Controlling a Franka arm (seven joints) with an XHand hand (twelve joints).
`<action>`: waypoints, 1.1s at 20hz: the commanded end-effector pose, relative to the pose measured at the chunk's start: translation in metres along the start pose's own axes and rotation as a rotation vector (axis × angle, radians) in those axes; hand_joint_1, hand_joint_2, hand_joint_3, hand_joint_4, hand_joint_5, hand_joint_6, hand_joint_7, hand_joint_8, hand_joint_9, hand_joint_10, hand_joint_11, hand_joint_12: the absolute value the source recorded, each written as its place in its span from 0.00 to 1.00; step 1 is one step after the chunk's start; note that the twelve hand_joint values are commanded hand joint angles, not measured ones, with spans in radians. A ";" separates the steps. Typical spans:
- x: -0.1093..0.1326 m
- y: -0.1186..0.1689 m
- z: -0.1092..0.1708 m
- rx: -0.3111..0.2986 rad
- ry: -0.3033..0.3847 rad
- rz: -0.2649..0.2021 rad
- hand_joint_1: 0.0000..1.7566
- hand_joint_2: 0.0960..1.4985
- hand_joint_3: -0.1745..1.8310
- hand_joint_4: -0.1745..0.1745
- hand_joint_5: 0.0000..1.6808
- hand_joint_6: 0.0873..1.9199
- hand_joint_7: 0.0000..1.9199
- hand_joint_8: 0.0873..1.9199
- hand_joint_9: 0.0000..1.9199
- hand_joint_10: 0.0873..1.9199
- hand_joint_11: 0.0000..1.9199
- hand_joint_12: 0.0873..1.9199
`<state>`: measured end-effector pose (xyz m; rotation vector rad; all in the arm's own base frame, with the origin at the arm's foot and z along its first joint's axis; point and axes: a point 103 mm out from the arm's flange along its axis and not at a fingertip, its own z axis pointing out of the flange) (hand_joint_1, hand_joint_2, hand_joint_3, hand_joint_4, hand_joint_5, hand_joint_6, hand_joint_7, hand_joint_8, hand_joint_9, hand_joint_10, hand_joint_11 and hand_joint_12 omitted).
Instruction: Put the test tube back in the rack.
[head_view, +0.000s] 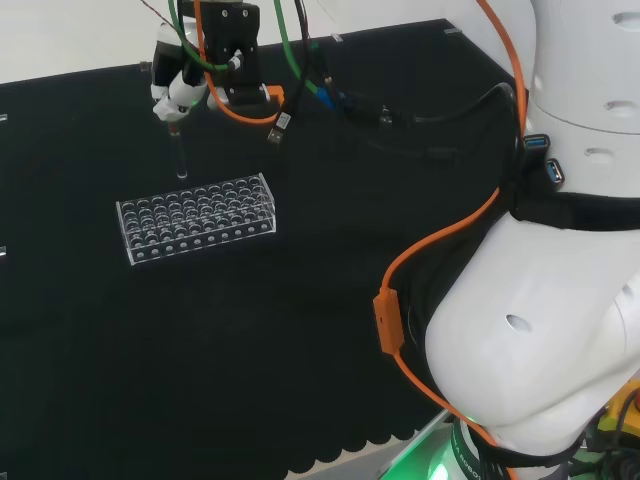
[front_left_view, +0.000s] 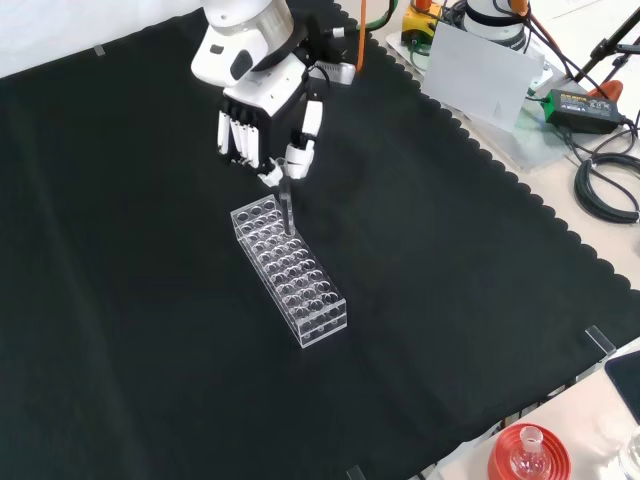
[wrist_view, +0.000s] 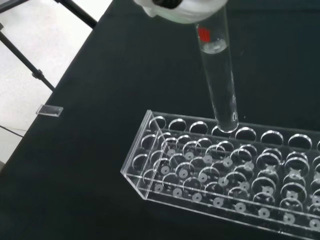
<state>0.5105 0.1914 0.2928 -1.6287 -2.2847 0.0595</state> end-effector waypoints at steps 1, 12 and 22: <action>0.002 0.007 0.022 0.023 0.022 0.000 0.80 0.68 0.02 0.00 0.70 0.31 0.68 0.36 0.61 0.22 0.41 0.61; -0.013 0.003 0.041 0.012 0.065 0.009 0.80 0.69 0.02 0.00 0.70 0.31 0.68 0.36 0.61 0.21 0.41 0.61; -0.024 0.006 0.053 0.007 0.080 0.018 0.80 0.69 0.02 0.00 0.70 0.31 0.68 0.36 0.62 0.21 0.41 0.61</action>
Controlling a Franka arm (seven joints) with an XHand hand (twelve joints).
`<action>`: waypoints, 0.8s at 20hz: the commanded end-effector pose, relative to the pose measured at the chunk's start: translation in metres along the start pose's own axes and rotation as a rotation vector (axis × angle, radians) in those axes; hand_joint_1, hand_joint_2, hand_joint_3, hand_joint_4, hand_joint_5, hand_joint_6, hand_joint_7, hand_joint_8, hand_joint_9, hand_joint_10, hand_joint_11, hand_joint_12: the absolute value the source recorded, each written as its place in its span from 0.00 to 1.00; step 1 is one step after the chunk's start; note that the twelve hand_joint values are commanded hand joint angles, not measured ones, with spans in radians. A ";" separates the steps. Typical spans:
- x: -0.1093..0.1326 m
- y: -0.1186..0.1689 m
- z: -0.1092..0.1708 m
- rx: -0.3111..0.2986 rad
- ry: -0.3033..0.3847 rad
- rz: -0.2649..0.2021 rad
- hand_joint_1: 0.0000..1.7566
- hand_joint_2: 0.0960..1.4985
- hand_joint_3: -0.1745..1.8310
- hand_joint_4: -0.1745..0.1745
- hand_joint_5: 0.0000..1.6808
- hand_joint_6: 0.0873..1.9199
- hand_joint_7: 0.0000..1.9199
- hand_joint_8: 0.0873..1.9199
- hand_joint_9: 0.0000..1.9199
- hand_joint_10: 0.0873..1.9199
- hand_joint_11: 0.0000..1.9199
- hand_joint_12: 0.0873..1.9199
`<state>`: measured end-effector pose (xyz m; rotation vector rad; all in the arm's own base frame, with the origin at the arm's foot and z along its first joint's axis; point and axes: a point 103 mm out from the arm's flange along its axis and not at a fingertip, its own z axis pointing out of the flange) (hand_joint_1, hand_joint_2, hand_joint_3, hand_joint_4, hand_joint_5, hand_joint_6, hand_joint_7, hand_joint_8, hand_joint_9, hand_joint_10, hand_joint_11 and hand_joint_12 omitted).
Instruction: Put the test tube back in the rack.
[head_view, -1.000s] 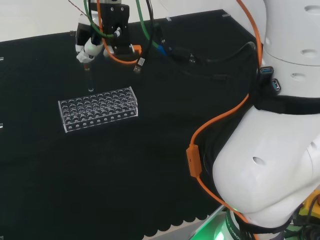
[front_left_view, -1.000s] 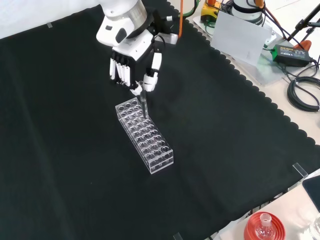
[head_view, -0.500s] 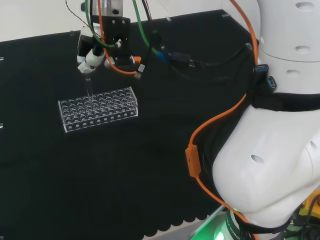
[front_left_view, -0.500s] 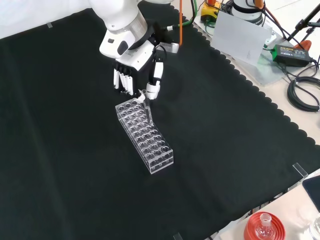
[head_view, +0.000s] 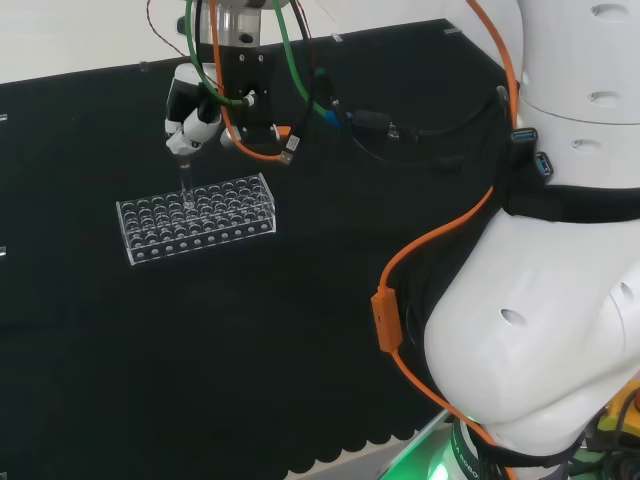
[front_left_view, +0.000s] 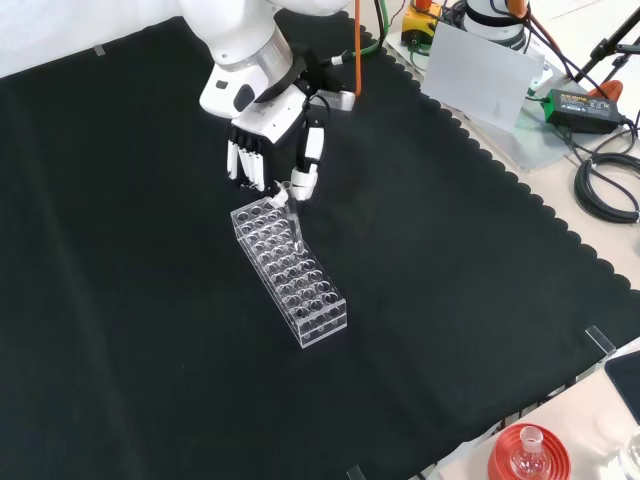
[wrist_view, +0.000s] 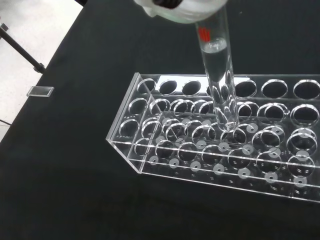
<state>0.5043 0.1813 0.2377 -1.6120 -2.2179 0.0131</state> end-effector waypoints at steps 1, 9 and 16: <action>-0.003 0.003 0.001 -0.002 0.008 0.008 0.80 0.69 0.02 0.00 0.70 0.31 0.68 0.36 0.62 0.21 0.41 0.61; -0.006 0.008 0.000 -0.003 0.005 0.006 0.80 0.69 0.01 0.00 0.71 0.31 0.68 0.36 0.62 0.21 0.41 0.61; -0.007 0.012 -0.001 -0.003 0.008 0.001 0.80 0.69 0.01 0.00 0.71 0.31 0.69 0.36 0.62 0.21 0.41 0.61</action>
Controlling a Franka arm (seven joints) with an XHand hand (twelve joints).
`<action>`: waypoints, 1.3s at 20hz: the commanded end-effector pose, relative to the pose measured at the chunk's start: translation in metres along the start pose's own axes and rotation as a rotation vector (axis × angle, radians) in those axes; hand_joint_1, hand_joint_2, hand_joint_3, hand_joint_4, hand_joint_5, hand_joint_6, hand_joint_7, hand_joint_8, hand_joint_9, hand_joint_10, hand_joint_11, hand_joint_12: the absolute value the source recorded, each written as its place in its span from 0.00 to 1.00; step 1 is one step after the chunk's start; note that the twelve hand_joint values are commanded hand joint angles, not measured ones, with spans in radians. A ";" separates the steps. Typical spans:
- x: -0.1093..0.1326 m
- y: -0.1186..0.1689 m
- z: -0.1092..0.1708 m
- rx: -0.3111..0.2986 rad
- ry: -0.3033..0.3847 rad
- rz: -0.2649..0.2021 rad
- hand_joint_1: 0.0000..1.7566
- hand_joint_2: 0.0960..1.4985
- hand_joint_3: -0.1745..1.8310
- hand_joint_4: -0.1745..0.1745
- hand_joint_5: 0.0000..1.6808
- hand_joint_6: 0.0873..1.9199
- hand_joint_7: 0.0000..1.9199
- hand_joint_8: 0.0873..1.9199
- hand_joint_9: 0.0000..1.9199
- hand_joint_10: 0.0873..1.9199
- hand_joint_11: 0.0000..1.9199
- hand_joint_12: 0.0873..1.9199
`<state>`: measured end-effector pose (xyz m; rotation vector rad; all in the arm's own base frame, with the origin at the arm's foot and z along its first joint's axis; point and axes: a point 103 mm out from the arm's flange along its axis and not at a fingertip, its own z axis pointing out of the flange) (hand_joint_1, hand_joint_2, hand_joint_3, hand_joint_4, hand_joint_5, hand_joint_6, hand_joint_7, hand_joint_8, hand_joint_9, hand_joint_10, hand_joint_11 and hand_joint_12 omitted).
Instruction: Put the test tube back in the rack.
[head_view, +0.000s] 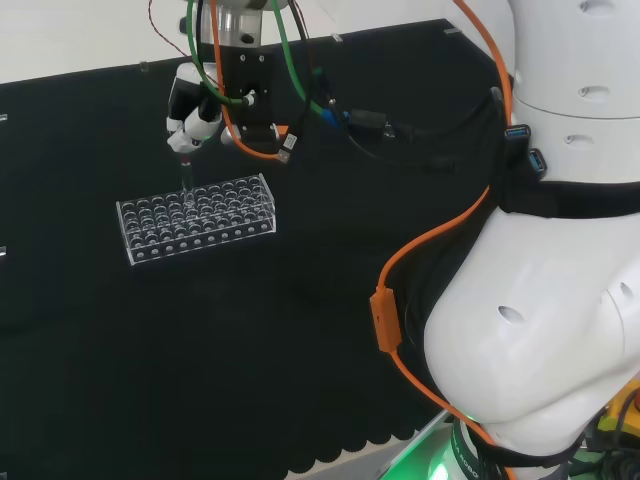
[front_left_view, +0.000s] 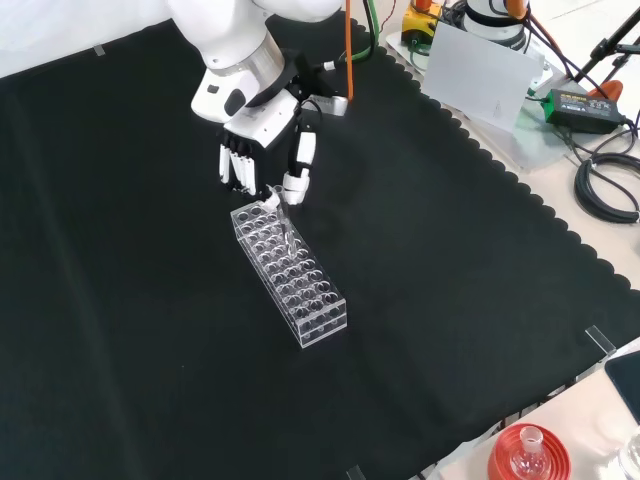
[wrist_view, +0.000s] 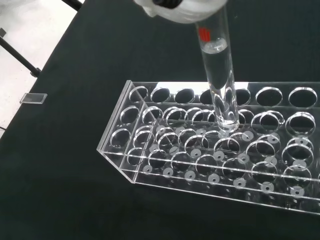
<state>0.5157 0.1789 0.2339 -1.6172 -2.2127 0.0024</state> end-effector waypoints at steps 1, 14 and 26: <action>-0.001 0.002 0.000 0.004 0.003 -0.004 0.80 0.69 0.01 0.00 0.71 0.31 0.69 0.36 0.62 0.21 0.41 0.61; -0.002 0.012 0.004 0.006 0.002 -0.018 0.80 0.69 0.00 0.00 0.71 0.31 0.69 0.35 0.62 0.21 0.41 0.61; -0.004 0.009 0.010 0.016 0.000 -0.021 0.80 0.70 0.00 0.00 0.71 0.31 0.69 0.35 0.62 0.21 0.41 0.61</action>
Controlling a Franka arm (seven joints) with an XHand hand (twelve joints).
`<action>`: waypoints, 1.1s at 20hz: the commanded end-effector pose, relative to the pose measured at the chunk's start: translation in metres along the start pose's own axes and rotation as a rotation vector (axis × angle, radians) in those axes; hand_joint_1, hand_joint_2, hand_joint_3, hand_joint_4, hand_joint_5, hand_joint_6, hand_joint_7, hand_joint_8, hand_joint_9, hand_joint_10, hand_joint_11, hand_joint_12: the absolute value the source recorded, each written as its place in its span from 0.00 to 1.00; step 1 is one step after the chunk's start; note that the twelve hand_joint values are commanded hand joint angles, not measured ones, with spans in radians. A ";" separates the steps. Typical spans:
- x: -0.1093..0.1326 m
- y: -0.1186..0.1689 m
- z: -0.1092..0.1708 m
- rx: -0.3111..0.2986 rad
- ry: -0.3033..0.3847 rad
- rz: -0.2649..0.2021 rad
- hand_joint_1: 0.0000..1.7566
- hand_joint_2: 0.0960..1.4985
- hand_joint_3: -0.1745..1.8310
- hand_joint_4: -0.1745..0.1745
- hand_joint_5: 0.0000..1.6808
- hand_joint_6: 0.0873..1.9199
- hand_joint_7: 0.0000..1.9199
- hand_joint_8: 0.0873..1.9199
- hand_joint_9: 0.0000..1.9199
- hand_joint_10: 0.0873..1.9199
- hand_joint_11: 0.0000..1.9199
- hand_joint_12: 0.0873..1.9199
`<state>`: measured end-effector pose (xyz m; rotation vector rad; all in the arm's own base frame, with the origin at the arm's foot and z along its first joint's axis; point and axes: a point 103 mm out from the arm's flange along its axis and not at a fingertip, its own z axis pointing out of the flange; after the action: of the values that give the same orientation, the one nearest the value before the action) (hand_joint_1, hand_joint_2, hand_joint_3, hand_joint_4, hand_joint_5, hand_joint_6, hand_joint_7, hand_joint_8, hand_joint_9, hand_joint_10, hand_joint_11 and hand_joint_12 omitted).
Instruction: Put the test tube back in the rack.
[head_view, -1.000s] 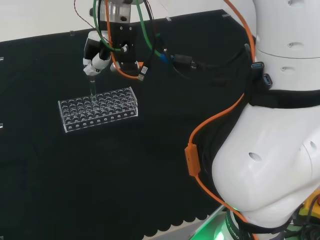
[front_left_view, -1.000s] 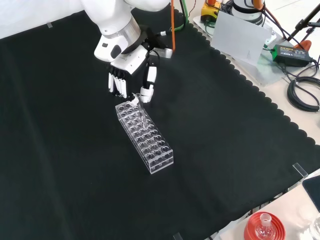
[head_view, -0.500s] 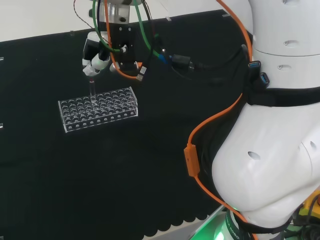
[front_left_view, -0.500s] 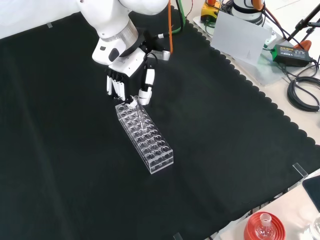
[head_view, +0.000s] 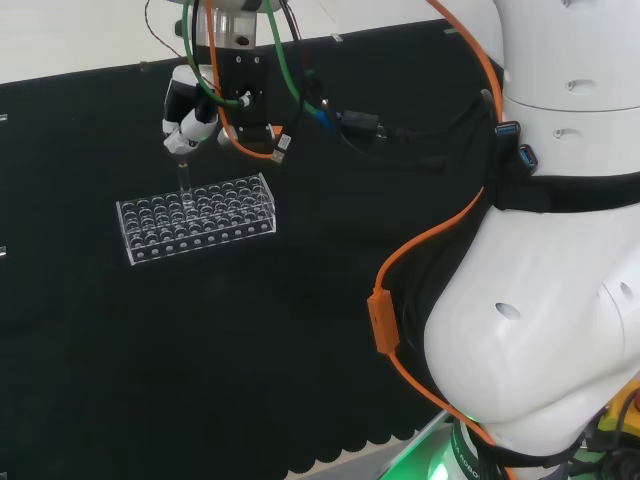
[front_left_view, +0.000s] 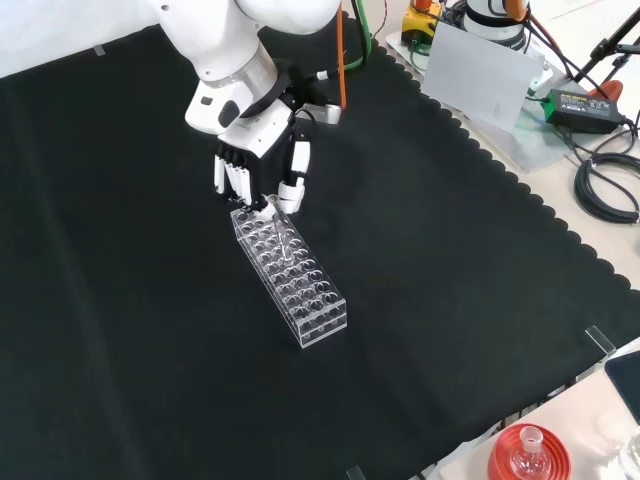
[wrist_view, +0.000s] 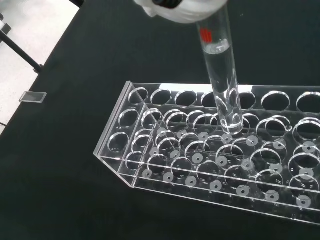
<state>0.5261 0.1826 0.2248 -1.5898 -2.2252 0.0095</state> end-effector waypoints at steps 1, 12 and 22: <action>-0.002 -0.003 0.005 0.007 0.004 -0.002 0.80 0.70 0.00 0.00 0.71 0.31 0.69 0.35 0.62 0.21 0.41 0.61; 0.002 0.000 0.010 0.023 0.004 -0.006 0.80 0.70 0.00 0.00 0.71 0.31 0.69 0.35 0.62 0.21 0.41 0.61; 0.001 0.000 0.018 0.022 0.005 -0.012 0.80 0.70 0.00 0.00 0.71 0.31 0.69 0.35 0.62 0.21 0.41 0.61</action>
<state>0.5223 0.1877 0.2133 -1.5645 -2.2211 0.0350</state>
